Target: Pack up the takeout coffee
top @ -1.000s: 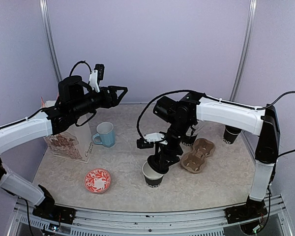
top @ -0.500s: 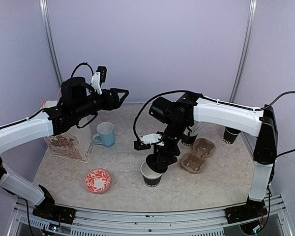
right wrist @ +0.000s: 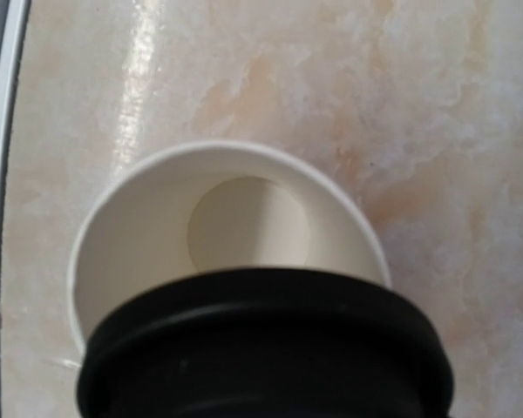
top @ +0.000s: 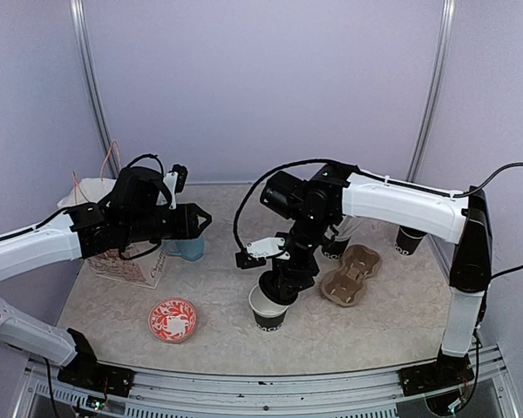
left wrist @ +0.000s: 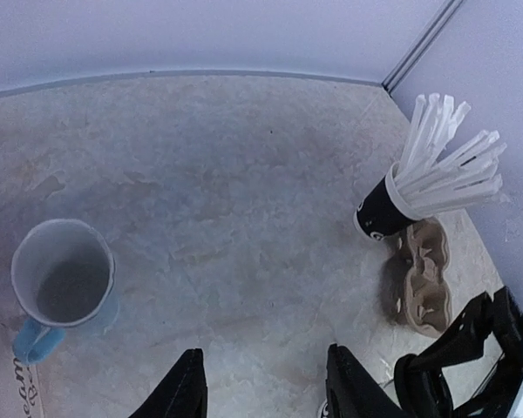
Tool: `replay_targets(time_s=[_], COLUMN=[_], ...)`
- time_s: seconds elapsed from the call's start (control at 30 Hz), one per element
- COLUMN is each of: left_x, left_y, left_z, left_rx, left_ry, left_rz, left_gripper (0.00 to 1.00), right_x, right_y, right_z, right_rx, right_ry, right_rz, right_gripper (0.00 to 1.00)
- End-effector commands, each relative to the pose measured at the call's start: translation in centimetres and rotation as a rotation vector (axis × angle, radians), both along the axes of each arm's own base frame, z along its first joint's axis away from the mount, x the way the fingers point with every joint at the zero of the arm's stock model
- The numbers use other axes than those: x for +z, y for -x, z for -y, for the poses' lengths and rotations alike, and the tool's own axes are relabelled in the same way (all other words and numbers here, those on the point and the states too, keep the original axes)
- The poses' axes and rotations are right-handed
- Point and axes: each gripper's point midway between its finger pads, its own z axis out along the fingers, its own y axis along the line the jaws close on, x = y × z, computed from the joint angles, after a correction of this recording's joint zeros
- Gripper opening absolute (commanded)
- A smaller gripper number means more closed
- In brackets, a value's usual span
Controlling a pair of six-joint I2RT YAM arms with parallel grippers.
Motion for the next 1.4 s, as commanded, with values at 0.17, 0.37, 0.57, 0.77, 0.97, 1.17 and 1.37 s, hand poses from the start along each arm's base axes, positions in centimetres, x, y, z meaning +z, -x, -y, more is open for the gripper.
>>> replay_targets(time_s=[0.17,0.37,0.57,0.77,0.97,1.17,1.37], left_x=[-8.5,-11.8,-12.8,-13.1,-13.5,-14.4,-14.8], left_y=[8.0,10.9,11.8,11.7,12.3,12.9,13.1], left_z=[3.6,6.7,8.6,8.4,8.5,9.2,9.6], left_rx=[-0.149,-0.236,-0.285,-0.274,-0.301,-0.326,-0.338], left_ry=[0.024,0.162,0.198,0.175,0.155,0.135,0.137], left_rz=[-0.236,-0.336,-0.36,-0.352,-0.361,-0.383,-0.389], left_gripper=[0.19,0.11,0.11,0.11,0.11,0.12,0.12], right_x=[2.8,2.2,1.6,1.6,1.1,0.4,-0.2], right_y=[0.3,0.9,1.5,1.9,2.1,2.3,2.6], right_z=[-1.1,-1.1,-0.9,-0.8,-0.9,-1.3,-1.4], right_rx=[0.071,0.101,0.111,0.115,0.121,0.13,0.138], right_ry=[-0.034,0.0,0.018,0.019,0.029,0.043,0.055], right_rz=[0.082,0.1,0.096,0.087,0.073,0.069,0.064], right_gripper=[0.66,0.66,0.66,0.66,0.66,0.66,0.67])
